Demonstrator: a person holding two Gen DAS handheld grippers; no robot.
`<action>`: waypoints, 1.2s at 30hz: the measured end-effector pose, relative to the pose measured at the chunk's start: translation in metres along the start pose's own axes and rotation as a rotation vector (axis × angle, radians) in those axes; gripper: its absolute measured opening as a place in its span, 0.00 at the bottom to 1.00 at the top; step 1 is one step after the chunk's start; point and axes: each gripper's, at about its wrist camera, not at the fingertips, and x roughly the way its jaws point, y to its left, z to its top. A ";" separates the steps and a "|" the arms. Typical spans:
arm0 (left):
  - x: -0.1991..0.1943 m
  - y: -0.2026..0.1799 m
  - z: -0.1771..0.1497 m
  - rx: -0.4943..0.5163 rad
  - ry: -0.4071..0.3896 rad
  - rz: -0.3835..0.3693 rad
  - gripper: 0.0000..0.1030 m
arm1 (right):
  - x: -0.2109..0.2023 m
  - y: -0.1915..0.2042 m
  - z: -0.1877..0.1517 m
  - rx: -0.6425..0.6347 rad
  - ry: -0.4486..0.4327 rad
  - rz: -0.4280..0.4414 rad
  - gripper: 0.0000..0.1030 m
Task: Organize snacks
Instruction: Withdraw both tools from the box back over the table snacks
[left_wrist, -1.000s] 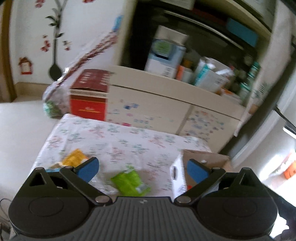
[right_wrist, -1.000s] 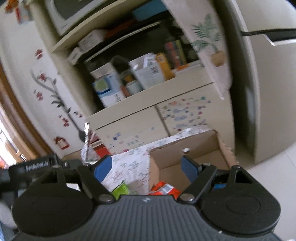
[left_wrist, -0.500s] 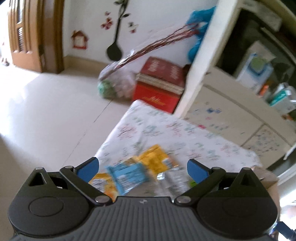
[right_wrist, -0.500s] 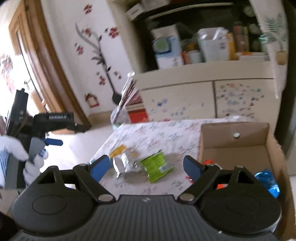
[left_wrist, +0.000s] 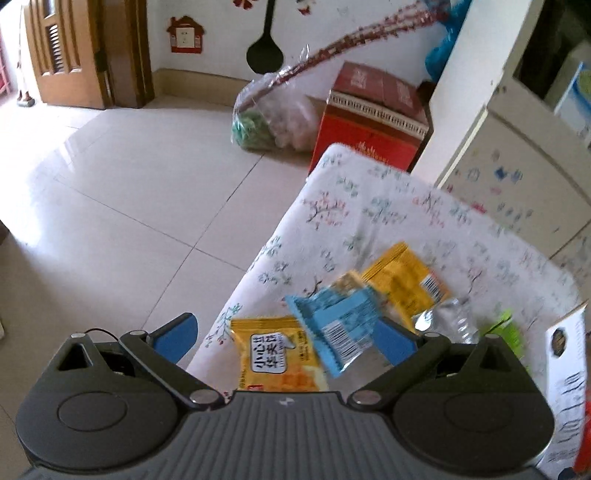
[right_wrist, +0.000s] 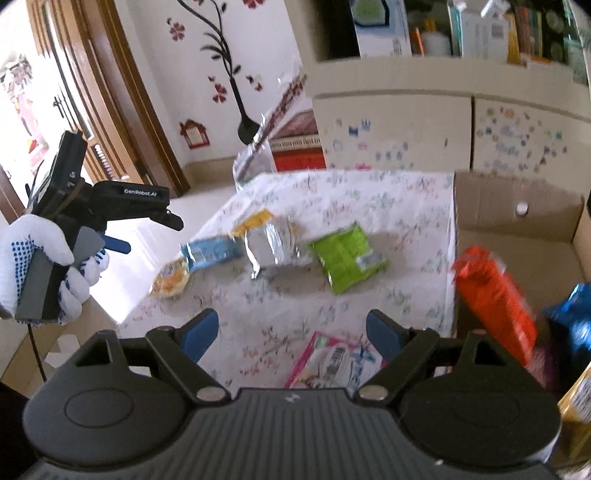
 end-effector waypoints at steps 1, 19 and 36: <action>0.003 0.001 -0.001 0.005 0.005 -0.005 1.00 | 0.003 0.002 -0.004 0.004 0.008 -0.013 0.85; 0.045 -0.015 -0.025 0.205 0.069 0.054 0.95 | 0.040 0.019 -0.041 0.012 0.048 -0.198 0.86; 0.019 -0.045 -0.062 0.342 0.147 -0.073 0.69 | 0.052 0.031 -0.046 -0.077 0.068 -0.167 0.96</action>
